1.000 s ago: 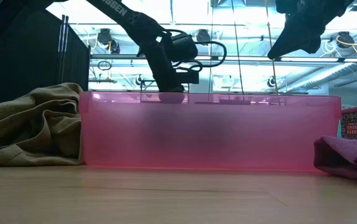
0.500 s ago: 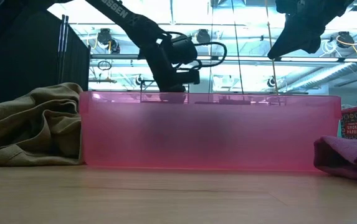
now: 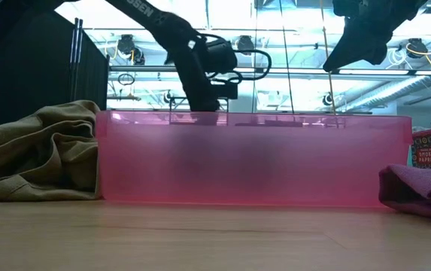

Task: Sort spices by type
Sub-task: Put the red seasoning can into the yellow bin

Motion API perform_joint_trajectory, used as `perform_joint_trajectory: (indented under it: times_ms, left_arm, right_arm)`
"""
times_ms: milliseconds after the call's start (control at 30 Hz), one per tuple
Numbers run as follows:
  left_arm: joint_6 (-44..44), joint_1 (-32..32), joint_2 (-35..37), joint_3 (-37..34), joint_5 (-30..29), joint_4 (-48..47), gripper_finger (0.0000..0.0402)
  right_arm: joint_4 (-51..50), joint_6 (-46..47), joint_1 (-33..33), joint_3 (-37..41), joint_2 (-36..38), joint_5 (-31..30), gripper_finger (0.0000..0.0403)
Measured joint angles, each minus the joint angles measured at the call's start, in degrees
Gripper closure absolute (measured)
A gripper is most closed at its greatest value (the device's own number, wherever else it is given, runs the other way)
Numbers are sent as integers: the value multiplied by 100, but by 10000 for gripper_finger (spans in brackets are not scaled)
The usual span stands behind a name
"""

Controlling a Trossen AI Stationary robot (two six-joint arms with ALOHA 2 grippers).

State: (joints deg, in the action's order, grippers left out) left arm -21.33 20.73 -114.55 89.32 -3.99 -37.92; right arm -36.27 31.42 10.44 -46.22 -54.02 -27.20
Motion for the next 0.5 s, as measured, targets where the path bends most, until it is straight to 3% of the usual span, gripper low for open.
perform_joint_trajectory:
  times_ms: [100,233,500]
  left_arm:
    - [295,-202,281,16,62,-480,395]
    - [372,-679,904,-265,98,-382,395]
    - [1134,-1978,2901,-1951,-161,1136,395]
  right_arm:
    - [17,-39,0,0,0,-86,403]
    - [15,101,0,0,0,-306,403]
    - [17,566,0,0,0,-337,403]
